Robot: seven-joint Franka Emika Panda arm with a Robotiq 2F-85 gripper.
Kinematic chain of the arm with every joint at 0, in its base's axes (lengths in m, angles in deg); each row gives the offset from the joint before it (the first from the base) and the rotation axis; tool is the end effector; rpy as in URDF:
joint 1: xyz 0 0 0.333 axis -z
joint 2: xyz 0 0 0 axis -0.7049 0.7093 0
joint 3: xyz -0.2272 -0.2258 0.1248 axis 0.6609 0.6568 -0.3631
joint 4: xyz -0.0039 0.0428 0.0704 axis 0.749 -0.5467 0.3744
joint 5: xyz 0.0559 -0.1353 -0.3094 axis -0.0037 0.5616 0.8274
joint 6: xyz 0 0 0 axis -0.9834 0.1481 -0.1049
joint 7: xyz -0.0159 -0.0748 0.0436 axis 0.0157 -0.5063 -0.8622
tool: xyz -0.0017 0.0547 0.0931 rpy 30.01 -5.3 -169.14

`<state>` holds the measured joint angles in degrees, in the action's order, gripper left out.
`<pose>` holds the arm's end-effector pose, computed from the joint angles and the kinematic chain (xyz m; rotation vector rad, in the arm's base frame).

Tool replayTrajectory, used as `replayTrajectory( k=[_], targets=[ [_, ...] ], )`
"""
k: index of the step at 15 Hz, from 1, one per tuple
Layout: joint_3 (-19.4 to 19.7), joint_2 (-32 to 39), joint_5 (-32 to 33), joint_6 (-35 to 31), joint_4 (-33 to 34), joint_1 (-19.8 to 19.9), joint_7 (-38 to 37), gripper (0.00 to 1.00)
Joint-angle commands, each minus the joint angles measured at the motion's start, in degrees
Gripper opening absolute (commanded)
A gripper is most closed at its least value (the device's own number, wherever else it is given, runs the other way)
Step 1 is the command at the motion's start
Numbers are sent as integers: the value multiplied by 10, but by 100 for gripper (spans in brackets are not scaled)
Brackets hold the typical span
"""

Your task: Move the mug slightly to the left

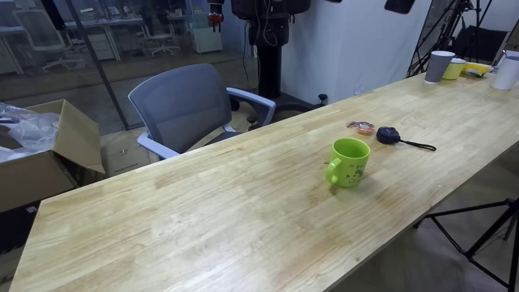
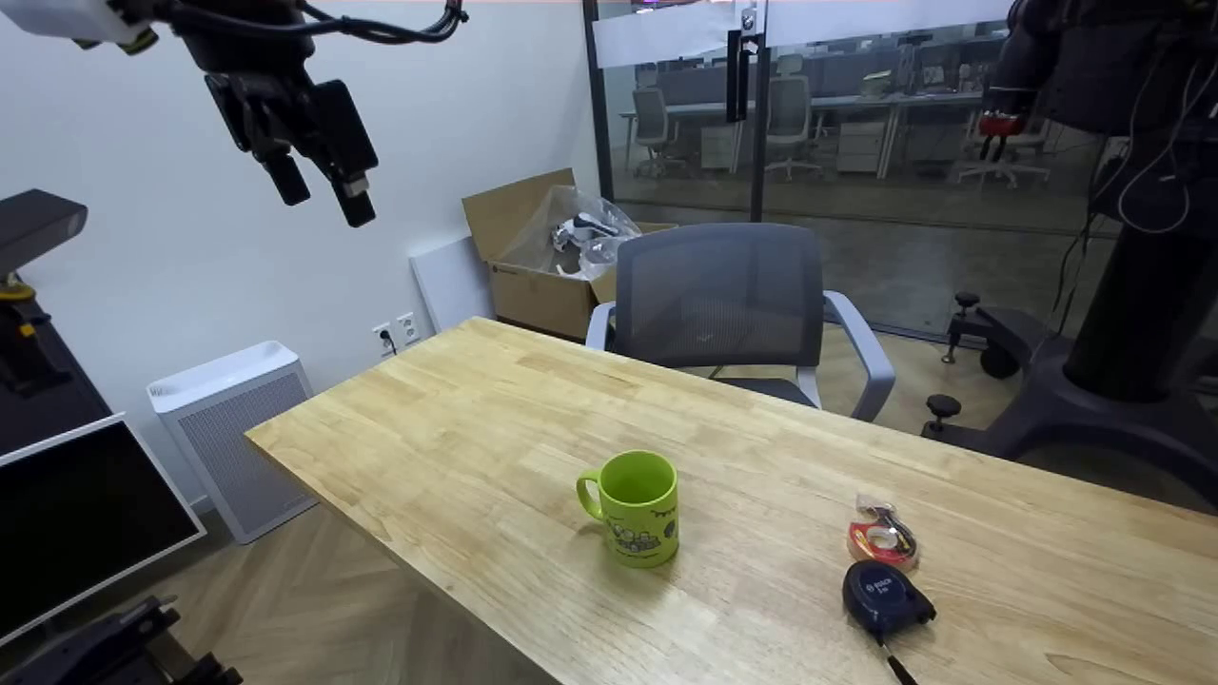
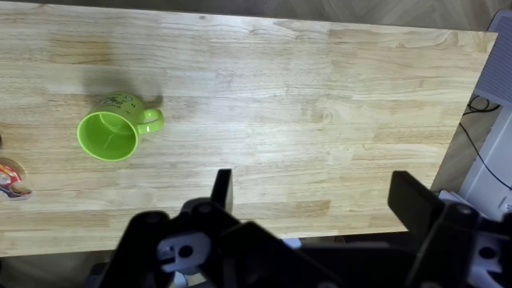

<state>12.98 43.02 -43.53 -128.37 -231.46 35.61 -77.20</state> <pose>0.3404 0.1352 0.4974 -2.9813 -0.0608 -0.2800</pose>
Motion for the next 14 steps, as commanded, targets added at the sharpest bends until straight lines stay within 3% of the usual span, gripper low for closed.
replayTrajectory(
  k=[1, 7, 14],
  targets=[
    [4, 0, 2, 1, 1, -4, -2, 100],
    [7, 3, -1, 4, 2, -6, 10, 100],
    [30, 2, 14, -1, -1, 19, 16, 100]
  ],
)
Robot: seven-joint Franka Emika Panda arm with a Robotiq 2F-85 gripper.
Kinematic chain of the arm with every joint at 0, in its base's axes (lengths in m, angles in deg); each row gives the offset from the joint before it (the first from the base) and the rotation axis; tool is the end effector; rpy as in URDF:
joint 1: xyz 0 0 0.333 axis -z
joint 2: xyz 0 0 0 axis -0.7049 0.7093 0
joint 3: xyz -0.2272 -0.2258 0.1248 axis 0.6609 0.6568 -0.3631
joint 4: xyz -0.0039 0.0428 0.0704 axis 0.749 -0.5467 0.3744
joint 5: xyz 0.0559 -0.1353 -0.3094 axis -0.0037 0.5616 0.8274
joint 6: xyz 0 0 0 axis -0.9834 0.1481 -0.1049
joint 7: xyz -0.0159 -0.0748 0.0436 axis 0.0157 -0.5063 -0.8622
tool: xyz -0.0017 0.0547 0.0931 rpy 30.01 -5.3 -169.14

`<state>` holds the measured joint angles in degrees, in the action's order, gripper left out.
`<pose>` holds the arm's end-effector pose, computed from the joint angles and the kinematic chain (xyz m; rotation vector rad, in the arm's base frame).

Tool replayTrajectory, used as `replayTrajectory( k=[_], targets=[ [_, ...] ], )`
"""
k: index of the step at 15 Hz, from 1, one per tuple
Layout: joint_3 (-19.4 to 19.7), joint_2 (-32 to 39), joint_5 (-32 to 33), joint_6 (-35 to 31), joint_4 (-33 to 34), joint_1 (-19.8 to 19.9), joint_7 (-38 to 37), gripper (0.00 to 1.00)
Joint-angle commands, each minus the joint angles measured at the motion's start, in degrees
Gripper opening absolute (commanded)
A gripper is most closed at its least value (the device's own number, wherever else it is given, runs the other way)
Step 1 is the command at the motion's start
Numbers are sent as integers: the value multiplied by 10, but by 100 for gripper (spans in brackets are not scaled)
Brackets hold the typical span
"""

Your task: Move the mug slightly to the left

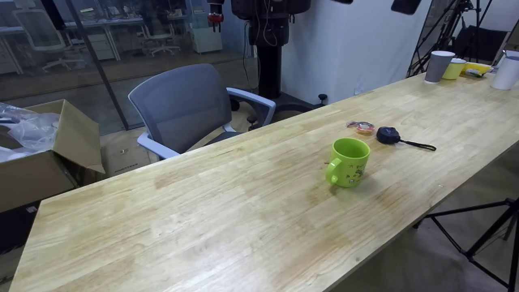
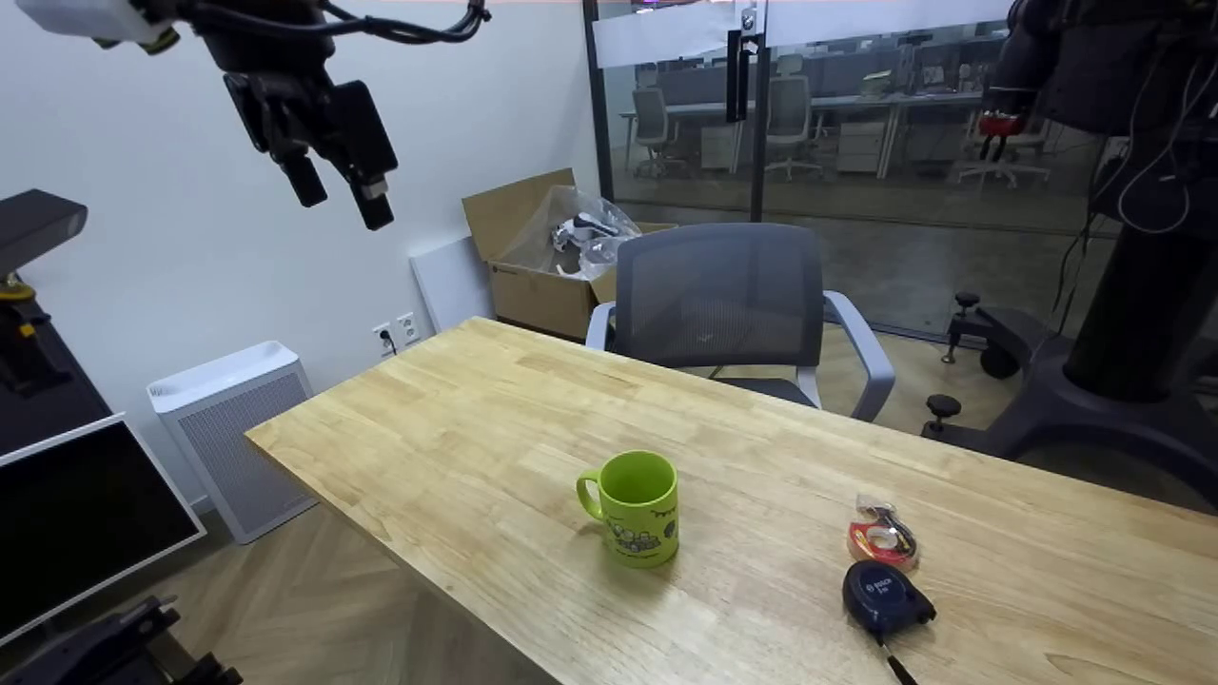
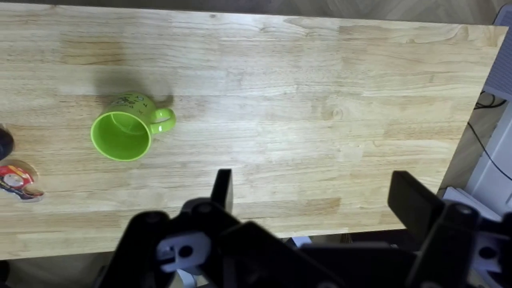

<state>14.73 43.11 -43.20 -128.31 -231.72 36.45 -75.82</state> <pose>0.3455 0.1182 0.4957 -2.9815 -0.0360 -0.2758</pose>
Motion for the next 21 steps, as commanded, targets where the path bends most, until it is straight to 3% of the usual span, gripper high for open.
replayTrajectory(
  k=[1, 14, 21],
  targets=[
    [17, 0, 12, -2, 1, 15, 4, 100],
    [55, 48, 31, -108, -26, 59, 21, 100],
    [64, 100, 27, -109, -19, 63, 22, 100]
  ],
)
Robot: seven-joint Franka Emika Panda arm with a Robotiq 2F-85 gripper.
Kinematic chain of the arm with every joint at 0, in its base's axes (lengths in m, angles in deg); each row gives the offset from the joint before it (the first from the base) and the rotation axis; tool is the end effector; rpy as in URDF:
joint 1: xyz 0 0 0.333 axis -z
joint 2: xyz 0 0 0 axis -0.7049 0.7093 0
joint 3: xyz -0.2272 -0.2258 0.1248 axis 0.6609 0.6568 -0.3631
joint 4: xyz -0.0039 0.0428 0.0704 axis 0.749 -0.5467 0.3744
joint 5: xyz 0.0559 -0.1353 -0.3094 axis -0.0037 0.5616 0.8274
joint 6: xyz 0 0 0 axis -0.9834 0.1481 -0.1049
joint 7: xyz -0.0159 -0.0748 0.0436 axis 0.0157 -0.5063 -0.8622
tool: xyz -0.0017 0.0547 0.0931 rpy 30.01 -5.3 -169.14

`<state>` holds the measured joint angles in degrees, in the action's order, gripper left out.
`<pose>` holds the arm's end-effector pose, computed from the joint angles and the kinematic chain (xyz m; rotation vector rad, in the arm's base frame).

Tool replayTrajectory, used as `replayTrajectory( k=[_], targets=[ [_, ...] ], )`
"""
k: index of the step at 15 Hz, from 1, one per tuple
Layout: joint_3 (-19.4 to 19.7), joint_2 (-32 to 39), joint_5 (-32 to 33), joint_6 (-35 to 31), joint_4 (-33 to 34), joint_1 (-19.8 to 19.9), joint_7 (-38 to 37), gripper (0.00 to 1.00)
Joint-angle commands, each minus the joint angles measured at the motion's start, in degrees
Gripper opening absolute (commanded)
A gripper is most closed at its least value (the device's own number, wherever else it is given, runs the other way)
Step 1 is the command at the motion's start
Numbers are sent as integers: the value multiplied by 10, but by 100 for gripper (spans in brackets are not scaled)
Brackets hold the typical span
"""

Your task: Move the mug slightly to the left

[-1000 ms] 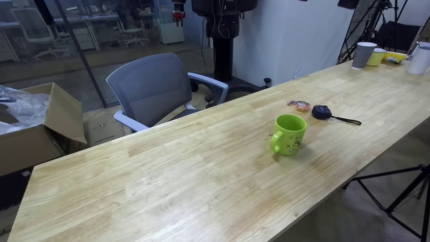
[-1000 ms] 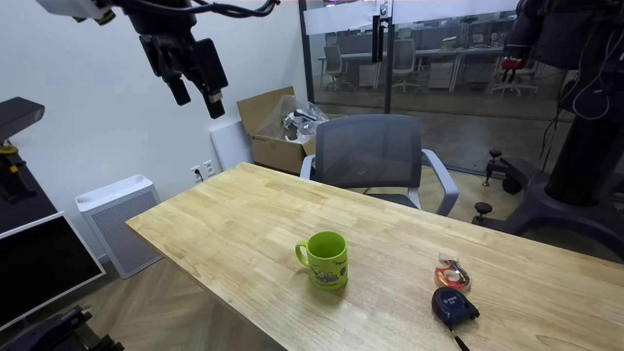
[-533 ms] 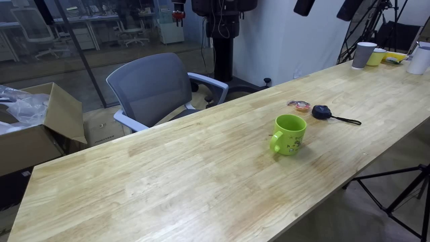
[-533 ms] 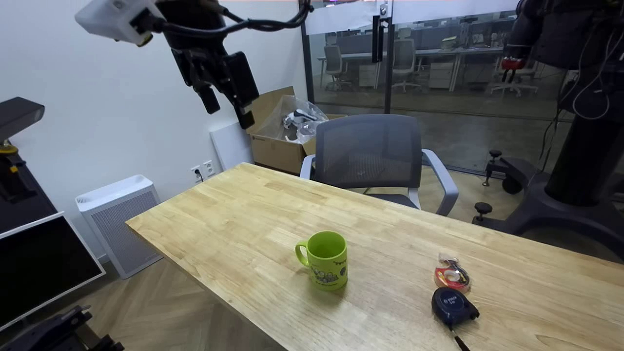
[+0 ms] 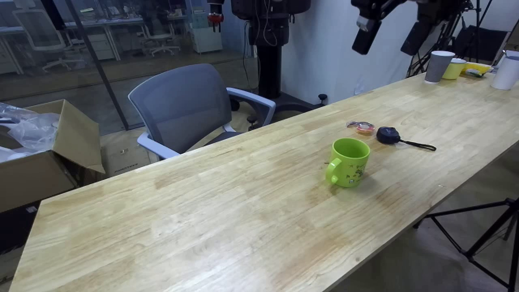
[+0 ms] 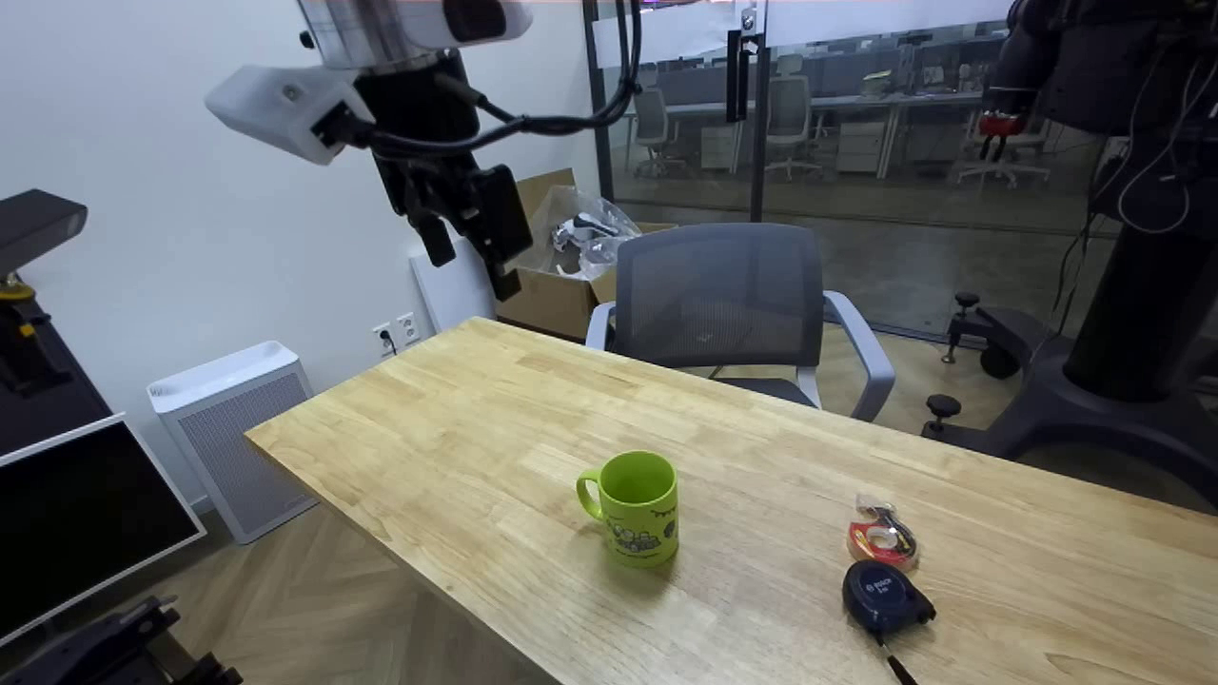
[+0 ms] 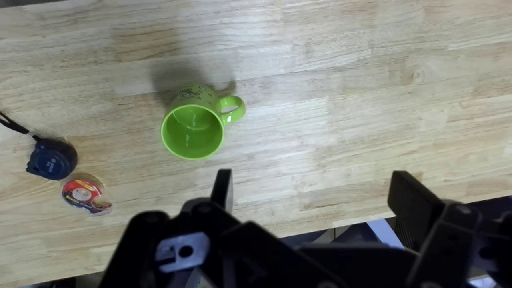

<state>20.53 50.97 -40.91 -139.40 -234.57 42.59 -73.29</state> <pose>0.3874 0.0364 0.4456 -2.9970 0.2004 -0.3154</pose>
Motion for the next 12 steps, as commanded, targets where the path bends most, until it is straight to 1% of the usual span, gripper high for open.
replayTrajectory(
  k=[1, 5, 12],
  targets=[
    [7, 29, 4, 2, 10, 3, -4, 100],
    [10, 54, 11, 2, 12, 9, -11, 100],
    [20, 96, 42, -36, 25, 32, -15, 100]
  ],
)
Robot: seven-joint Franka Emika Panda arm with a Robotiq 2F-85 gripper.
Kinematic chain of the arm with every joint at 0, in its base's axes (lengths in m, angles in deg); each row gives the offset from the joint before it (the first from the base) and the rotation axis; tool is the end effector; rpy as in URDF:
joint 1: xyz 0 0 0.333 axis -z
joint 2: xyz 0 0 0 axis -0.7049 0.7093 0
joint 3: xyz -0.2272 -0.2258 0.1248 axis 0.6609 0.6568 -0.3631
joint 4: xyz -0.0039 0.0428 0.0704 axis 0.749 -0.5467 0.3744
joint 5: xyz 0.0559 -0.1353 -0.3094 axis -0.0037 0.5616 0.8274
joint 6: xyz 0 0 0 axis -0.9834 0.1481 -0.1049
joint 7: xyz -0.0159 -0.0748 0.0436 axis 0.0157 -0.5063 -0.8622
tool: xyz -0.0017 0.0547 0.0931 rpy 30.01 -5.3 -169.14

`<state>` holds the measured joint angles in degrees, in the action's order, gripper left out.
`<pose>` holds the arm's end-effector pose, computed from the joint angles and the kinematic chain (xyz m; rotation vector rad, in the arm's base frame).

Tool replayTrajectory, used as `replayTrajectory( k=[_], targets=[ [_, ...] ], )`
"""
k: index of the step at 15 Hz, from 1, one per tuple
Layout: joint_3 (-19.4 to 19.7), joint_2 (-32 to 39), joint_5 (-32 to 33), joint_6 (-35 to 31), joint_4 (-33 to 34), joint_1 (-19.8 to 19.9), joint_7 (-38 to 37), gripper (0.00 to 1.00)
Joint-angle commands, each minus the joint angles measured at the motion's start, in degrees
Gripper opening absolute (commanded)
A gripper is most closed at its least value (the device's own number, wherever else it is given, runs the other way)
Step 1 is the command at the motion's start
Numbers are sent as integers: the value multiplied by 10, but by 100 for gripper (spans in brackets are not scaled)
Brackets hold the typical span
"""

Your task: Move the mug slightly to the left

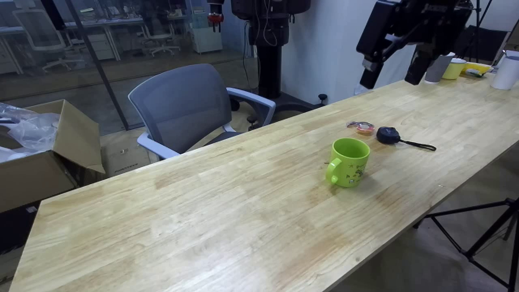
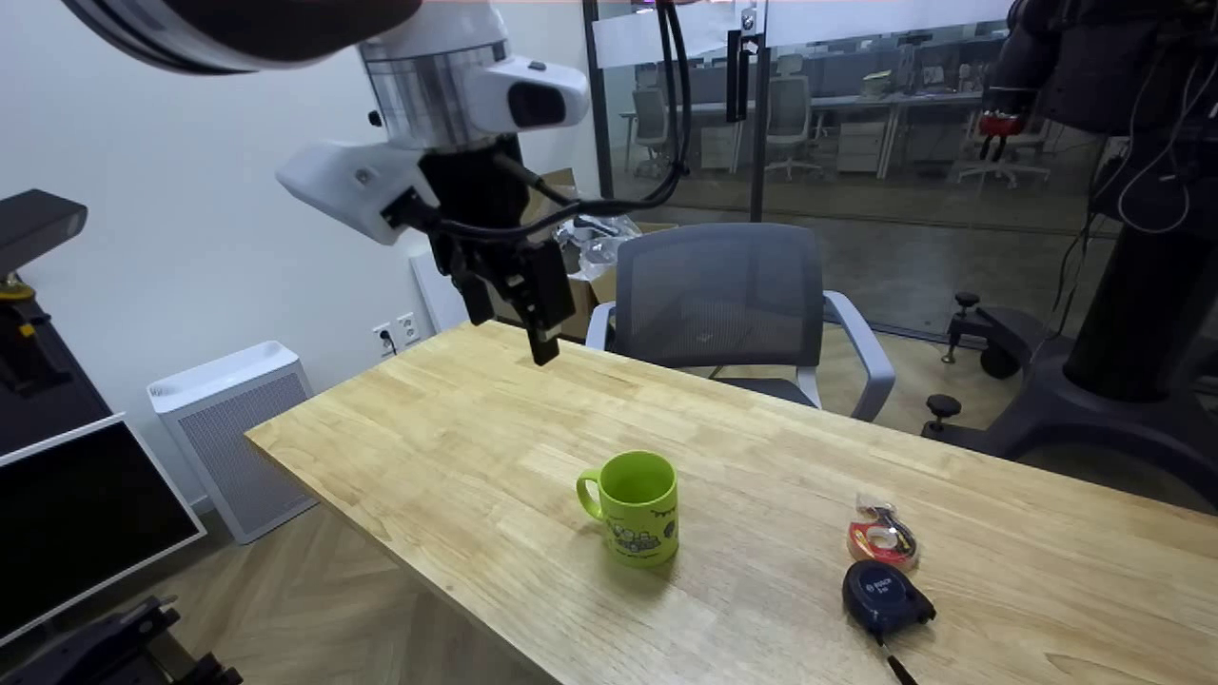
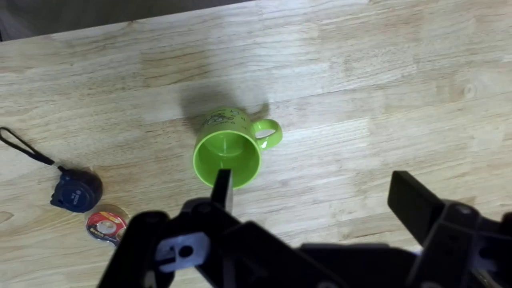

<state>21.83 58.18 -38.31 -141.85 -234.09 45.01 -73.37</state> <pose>0.4065 0.0105 0.4035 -3.0406 0.2624 -0.2140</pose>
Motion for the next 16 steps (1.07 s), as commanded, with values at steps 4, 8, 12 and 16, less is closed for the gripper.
replayTrajectory(
  k=[4, 8, 12, 16],
  targets=[
    [19, 44, 11, -25, 30, 14, -7, 100],
    [31, 70, 4, -33, 41, 18, -2, 100],
    [35, 70, 6, -30, 31, 19, 0, 100],
    [37, 78, 6, -30, 33, 21, 0, 100]
  ],
)
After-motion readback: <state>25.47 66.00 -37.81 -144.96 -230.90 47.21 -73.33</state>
